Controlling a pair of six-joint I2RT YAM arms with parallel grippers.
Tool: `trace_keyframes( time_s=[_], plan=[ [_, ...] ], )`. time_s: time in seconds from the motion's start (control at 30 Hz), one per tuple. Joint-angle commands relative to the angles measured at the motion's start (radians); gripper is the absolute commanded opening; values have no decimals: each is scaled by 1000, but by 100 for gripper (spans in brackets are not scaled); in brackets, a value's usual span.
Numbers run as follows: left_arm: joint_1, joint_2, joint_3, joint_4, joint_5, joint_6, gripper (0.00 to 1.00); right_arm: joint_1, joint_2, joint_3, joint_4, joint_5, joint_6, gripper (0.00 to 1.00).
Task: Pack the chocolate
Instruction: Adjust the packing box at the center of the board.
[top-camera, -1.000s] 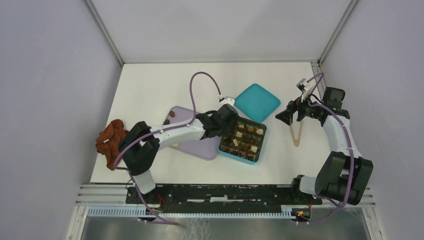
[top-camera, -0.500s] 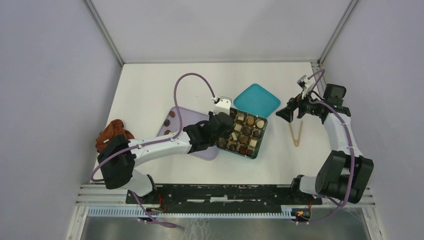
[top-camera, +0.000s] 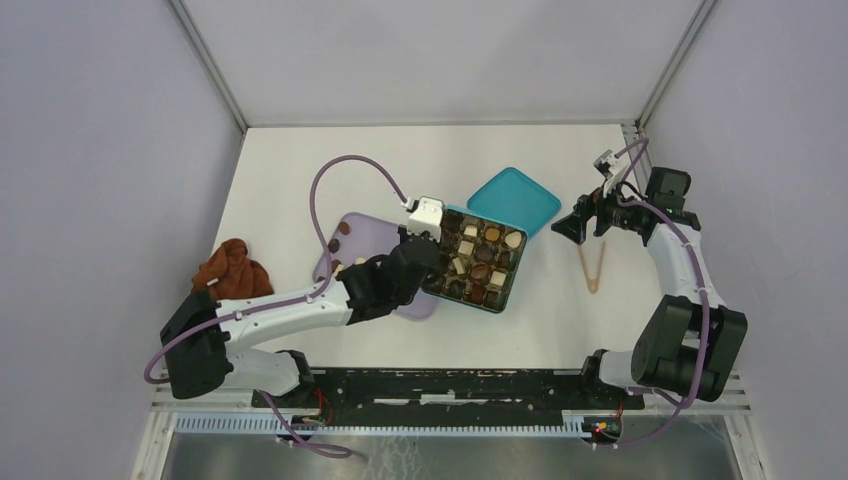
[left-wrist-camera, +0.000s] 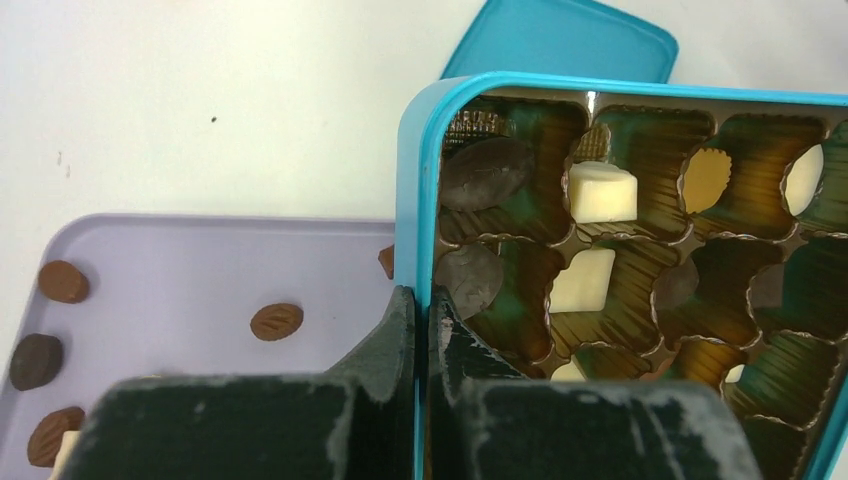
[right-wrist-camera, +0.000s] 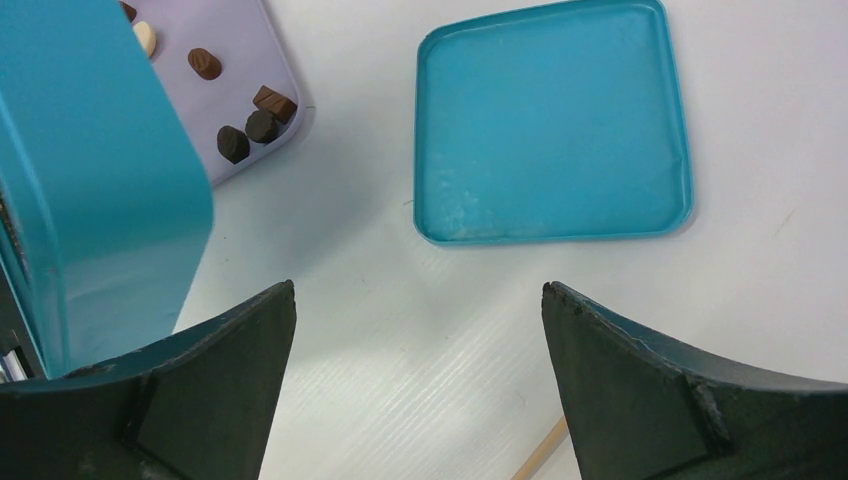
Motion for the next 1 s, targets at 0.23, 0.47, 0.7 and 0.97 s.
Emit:
trace_keyframes(
  time_s=[0.23,0.47,0.7,0.97],
  plan=[
    [-58,-120,9,295,-60,188,2,10,24,34,20,-10,7,98],
    [-76,-114,32,313,-59,254,2,15,28,35,18,-4,9,98],
    [-78,-80,23,298,-57,207,2,19,33,39,12,4,2,98],
    [12,45,94,37,97,-155,2,21,48,36,-10,14,-25,98]
  ],
)
